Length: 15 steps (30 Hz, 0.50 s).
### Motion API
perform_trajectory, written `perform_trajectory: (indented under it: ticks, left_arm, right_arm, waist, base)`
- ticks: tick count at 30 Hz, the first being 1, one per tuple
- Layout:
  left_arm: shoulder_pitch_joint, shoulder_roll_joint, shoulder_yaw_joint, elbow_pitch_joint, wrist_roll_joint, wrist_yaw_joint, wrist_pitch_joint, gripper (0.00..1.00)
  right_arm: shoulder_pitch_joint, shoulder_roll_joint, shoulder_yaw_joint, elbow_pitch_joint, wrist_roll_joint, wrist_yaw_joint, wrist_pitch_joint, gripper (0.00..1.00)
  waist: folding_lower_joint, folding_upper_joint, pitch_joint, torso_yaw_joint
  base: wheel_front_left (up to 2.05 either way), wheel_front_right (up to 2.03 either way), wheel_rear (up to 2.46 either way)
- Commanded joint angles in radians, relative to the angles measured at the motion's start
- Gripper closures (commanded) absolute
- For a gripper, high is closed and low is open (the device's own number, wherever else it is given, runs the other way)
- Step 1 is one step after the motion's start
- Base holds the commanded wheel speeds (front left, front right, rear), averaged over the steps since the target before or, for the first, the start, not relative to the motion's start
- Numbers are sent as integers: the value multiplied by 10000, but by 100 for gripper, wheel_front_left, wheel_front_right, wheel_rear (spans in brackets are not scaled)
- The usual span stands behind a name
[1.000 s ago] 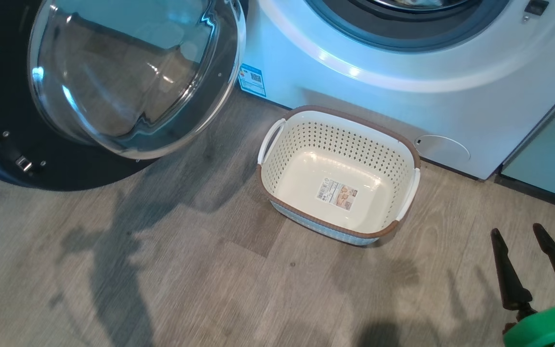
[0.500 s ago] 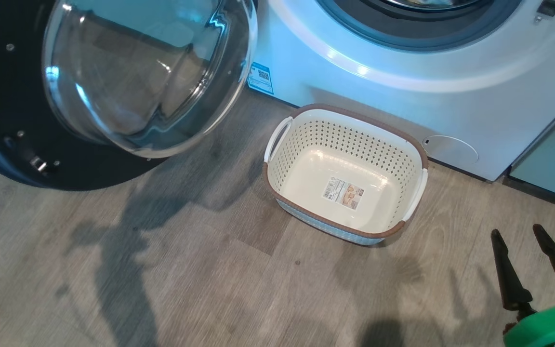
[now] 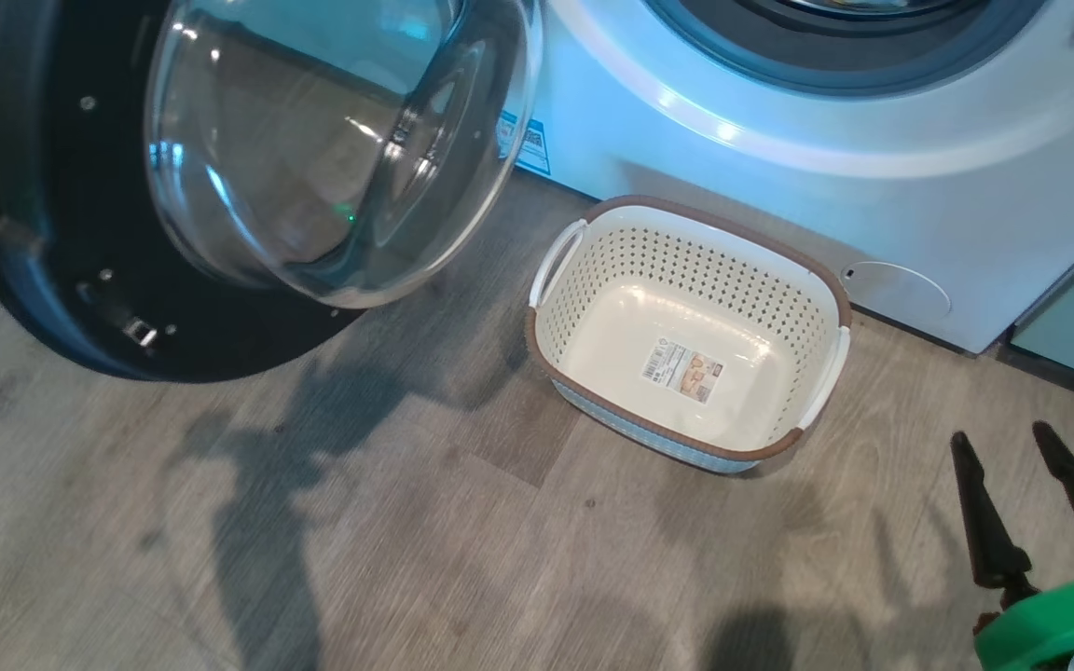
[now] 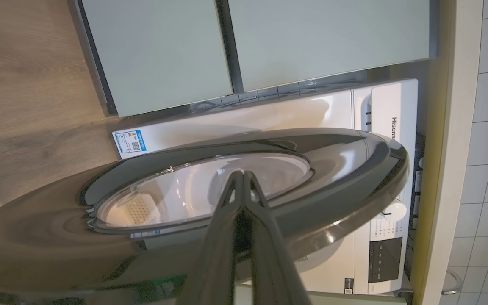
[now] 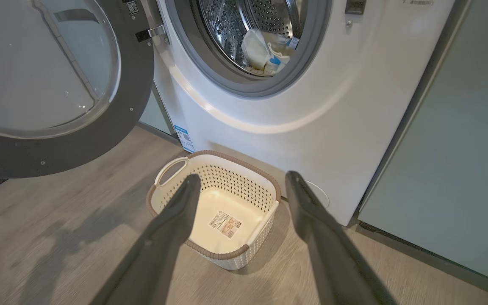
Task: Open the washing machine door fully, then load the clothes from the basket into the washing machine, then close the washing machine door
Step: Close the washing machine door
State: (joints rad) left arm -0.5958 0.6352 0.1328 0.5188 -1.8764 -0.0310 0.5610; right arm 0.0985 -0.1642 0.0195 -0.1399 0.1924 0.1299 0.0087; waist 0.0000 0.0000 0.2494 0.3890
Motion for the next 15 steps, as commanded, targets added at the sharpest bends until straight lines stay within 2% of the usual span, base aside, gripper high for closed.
perform_trajectory:
  ticks: [1,15]
  left_arm:
    - [-160,546,427,-351,-63,-37,102,100]
    - [804,40,336,-2614,-658,-155,1105,100]
  right_arm:
    - [-393,-214,153,-319,-60,8,-32,0]
    - [-552,-31,283,-24,-28,8,-243,0]
  waist:
    - [0,0,7,17]
    - [0,0,-104,-10]
  base:
    - [0,0,0]
    - [0,0,0]
